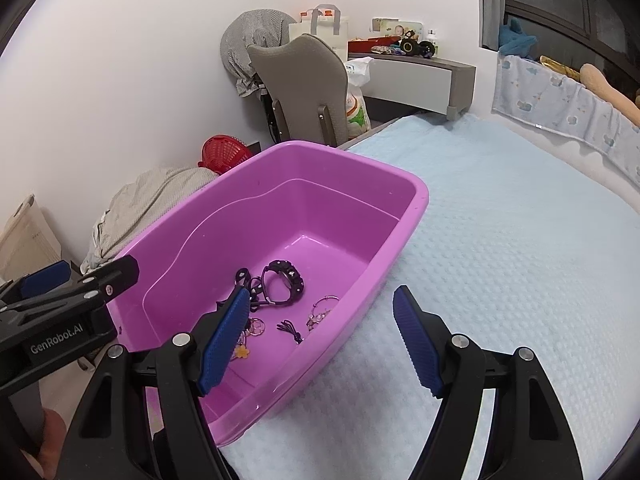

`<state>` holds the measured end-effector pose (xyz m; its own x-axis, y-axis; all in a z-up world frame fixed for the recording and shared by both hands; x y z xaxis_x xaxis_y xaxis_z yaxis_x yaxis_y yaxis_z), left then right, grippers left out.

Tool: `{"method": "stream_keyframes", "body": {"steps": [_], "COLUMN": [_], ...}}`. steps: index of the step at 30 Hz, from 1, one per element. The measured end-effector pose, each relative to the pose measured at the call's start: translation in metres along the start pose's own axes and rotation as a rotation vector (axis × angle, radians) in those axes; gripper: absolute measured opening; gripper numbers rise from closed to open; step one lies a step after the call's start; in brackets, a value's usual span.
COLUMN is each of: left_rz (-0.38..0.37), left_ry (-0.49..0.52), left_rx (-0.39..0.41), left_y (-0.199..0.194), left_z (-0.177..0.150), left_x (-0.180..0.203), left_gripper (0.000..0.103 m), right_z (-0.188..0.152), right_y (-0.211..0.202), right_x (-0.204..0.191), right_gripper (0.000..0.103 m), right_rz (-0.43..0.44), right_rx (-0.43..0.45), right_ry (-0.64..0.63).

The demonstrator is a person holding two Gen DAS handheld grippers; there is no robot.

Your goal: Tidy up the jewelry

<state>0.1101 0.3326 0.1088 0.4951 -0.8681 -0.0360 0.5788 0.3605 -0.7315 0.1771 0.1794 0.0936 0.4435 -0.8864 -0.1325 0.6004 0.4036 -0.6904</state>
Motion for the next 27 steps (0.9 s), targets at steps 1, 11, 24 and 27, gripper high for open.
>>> {"method": "stream_keyframes", "body": {"steps": [1, 11, 24, 27], "left_rz": [0.001, 0.003, 0.006, 0.006], "left_ry": [0.001, 0.0, 0.01, 0.01], "left_rx": [0.001, 0.006, 0.013, 0.013], "left_y": [-0.001, -0.003, -0.007, -0.007], "left_z": [0.0, -0.002, -0.002, -0.003], "left_x": [0.0, -0.001, 0.002, 0.002], "left_gripper": [0.095, 0.095, 0.095, 0.095], "right_z": [0.0, -0.001, -0.004, -0.004], "right_y": [0.0, -0.003, -0.014, -0.014], "right_x": [0.0, 0.0, 0.003, 0.003], "right_gripper": [0.071, 0.071, 0.071, 0.071], "right_rz": [0.0, 0.0, -0.016, -0.015], "right_rx": [0.0, 0.004, 0.019, 0.02], "right_ry": [0.0, 0.006, 0.014, 0.013]}}
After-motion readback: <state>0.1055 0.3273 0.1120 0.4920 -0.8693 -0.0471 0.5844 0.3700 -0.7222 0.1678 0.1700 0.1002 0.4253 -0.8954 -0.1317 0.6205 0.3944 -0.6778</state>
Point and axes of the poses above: each gripper's, at about its wrist camera, not at the fingertips, and y roughly the way its jaws point, x to its right, z to its top, the point moved 5 cm from there along y, roughly the way its jaws point, and after that the axes turned 3 degrees about y, right-handed, at the moved point
